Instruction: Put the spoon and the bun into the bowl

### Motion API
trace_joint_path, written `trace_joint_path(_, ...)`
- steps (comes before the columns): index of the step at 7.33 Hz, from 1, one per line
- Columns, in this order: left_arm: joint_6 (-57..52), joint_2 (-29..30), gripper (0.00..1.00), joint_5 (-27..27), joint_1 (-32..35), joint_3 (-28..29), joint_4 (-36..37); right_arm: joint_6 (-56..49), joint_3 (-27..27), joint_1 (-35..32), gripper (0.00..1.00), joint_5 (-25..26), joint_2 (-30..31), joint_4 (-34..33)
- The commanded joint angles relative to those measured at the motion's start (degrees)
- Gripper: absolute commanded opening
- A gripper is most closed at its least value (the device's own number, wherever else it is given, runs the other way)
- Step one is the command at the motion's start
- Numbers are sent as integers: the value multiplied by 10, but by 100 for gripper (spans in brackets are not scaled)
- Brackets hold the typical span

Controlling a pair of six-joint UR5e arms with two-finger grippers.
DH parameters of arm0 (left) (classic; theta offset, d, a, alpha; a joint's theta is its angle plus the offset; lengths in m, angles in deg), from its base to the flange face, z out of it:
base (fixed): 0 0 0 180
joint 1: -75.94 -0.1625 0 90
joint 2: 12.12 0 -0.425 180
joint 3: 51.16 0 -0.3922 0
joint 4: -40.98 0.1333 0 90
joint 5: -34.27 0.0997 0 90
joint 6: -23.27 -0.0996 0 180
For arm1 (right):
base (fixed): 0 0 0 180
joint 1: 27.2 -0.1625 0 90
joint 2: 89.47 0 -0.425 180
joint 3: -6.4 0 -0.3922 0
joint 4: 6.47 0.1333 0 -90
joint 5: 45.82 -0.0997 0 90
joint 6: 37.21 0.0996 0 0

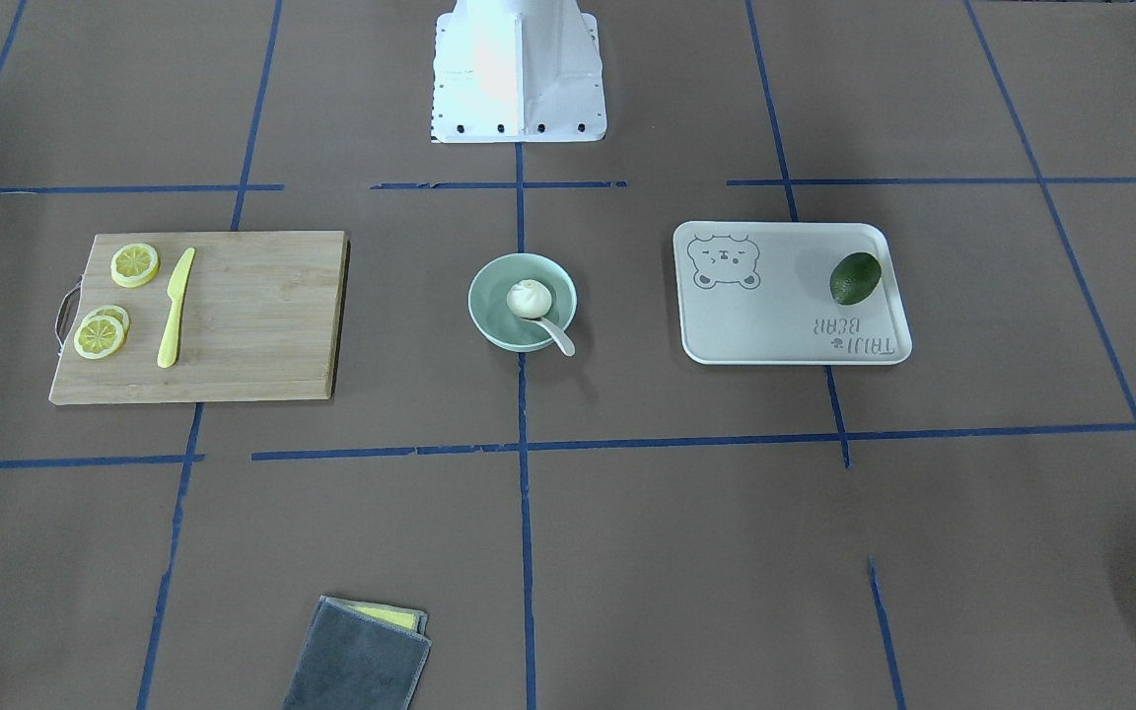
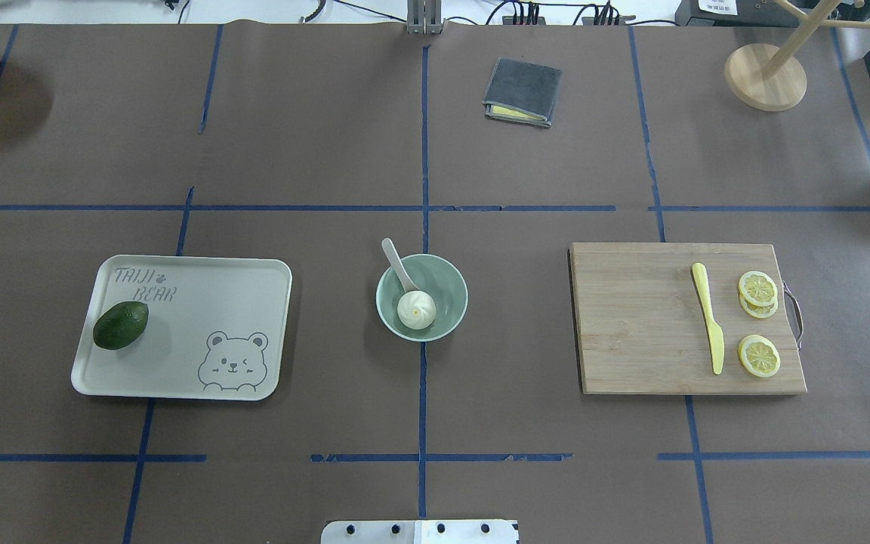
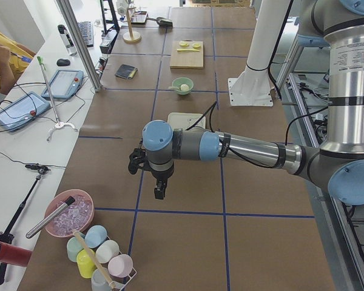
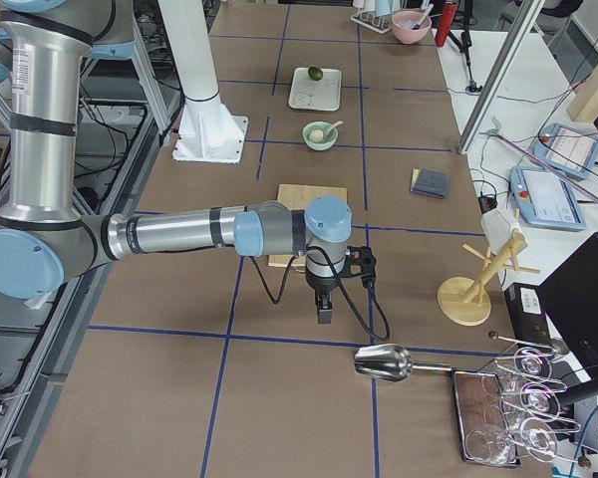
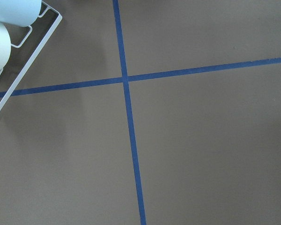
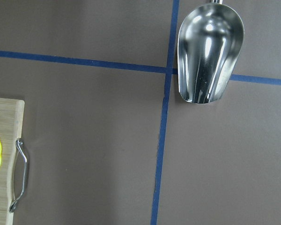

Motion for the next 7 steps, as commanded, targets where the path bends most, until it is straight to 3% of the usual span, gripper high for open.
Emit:
trace_joint_path(1,0,0,100,-1,0,-4,-1,3,-2,0,100,-8,3,-3)
trace_joint_path(7,1,0,100,-1,-1,3,-10,4,-9,0,100,-26,2,3)
